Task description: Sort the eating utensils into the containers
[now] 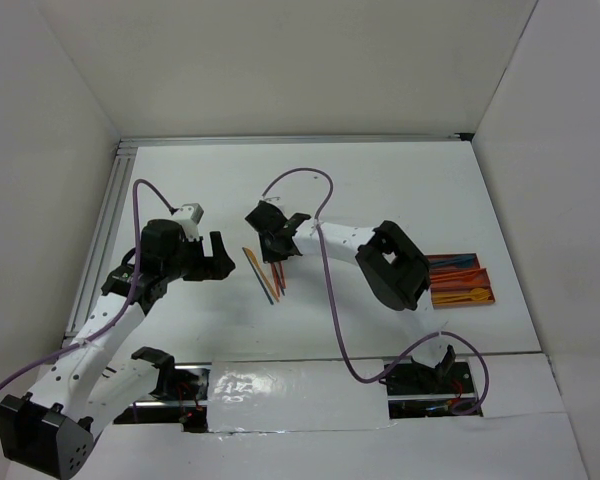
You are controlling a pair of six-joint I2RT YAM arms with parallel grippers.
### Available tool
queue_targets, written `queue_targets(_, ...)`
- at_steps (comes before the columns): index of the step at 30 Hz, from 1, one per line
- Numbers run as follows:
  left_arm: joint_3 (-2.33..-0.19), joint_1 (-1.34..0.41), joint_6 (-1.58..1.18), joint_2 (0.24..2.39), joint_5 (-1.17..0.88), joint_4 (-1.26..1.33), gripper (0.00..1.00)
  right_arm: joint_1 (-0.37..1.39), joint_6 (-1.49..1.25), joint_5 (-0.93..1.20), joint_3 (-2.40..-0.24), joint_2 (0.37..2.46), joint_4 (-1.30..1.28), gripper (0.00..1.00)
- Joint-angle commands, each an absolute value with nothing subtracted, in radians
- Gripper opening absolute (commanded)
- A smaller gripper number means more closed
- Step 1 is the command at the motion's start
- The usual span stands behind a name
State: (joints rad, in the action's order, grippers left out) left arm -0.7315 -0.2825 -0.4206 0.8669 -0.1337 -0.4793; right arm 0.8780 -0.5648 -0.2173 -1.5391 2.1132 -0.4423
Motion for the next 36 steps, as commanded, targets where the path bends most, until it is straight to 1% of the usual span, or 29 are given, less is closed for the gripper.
queue_targets(1,-0.755,-0.284,-0.405,0.856,-0.132,-0.457,1.0,0.876,-0.569,-0.261,-1.565,2.073,-0.491,0.0)
queue_targets(6,-0.756,-0.284,-0.405,0.856,-0.13,-0.459,1.0,0.836,-0.626,-0.258,-1.565,1.973,-0.56,0.0)
queue_targets(7,-0.755,-0.287,-0.406,0.859,-0.129,-0.457,1.0,0.818,-0.638,-0.241,-1.551,1.923,-0.56,0.0)
queue_targets(11,-0.752,-0.284,-0.402,0.857,-0.135,-0.451,1.0,0.694,-0.672,-0.181,-1.48,1.76,-0.56,0.0)
queue_targets(15,-0.755,-0.285,-0.399,0.865,-0.144,-0.448,1.0,0.583,-0.712,-0.23,-1.383,1.605,-0.629,0.0)
queue_targets(17,-0.755,-0.284,-0.399,0.865,-0.146,-0.448,1.0,0.491,-0.764,-0.299,-1.321,1.53,-0.69,0.0)
queue_targets(18,-0.755,-0.285,-0.4,0.864,-0.149,-0.448,1.0,0.448,-0.838,-0.322,-1.289,1.51,-0.713,0.0)
queue_targets(19,-0.753,-0.284,-0.402,0.861,-0.147,-0.445,1.0,0.41,-0.868,-0.337,-1.222,1.488,-0.744,0.0)
queue_targets(20,-0.753,-0.284,-0.4,0.861,-0.15,-0.445,1.0,0.32,-0.889,-0.362,-1.186,1.441,-0.744,0.0)
queue_targets(21,-0.752,-0.285,-0.396,0.858,-0.158,-0.442,1.0,0.277,-0.963,-0.374,-1.151,1.418,-0.755,0.0)
queue_targets(23,-0.752,-0.285,-0.4,0.859,-0.161,-0.443,1.0,0.195,-1.026,-0.396,-1.059,1.355,-0.755,0.0)
queue_targets(24,-0.752,-0.285,-0.399,0.859,-0.16,-0.446,1.0,0.119,-1.052,-0.396,-1.005,1.332,-0.744,0.0)
queue_targets(26,-0.756,-0.285,-0.402,0.861,-0.161,-0.449,1.0,0.039,-1.043,-0.375,-0.954,1.269,-0.695,0.0)
queue_targets(27,-0.756,-0.285,-0.4,0.861,-0.158,-0.451,1.0,-0.041,-1.031,-0.364,-0.937,1.253,-0.695,0.0)
queue_targets(29,-0.755,-0.284,-0.4,0.853,-0.163,-0.451,1.0,-0.122,-1.009,-0.354,-0.916,1.229,-0.684,0.0)
queue_targets(30,-0.752,-0.284,-0.402,0.851,-0.161,-0.448,1.0,-0.193,-1.0,-0.345,-0.905,1.229,-0.684,0.0)
queue_targets(34,-0.753,-0.284,-0.4,0.857,-0.166,-0.448,1.0,-0.32,-0.979,-0.327,-0.884,1.224,-0.675,0.0)
queue_targets(36,-0.752,-0.285,-0.4,0.857,-0.166,-0.446,1.0,-0.36,-0.967,-0.276,-0.859,1.224,-0.644,0.0)
